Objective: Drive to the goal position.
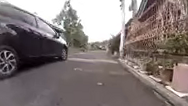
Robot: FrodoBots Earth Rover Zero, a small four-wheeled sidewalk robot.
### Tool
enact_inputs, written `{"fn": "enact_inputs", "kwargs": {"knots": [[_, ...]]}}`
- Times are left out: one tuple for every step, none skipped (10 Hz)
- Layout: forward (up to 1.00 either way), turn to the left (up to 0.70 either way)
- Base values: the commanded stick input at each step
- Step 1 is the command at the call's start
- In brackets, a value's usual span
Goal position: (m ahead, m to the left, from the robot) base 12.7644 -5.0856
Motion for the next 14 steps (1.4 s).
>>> {"fn": "enact_inputs", "kwargs": {"knots": [[0.70, 0.00], [0.70, 0.00], [0.70, 0.00], [0.70, 0.00], [0.70, 0.00], [0.70, 0.00], [0.70, 0.00], [0.70, 0.00], [0.70, 0.00], [0.70, 0.00], [0.70, 0.00], [0.70, -0.17], [0.70, -0.35], [0.70, -0.19]]}}
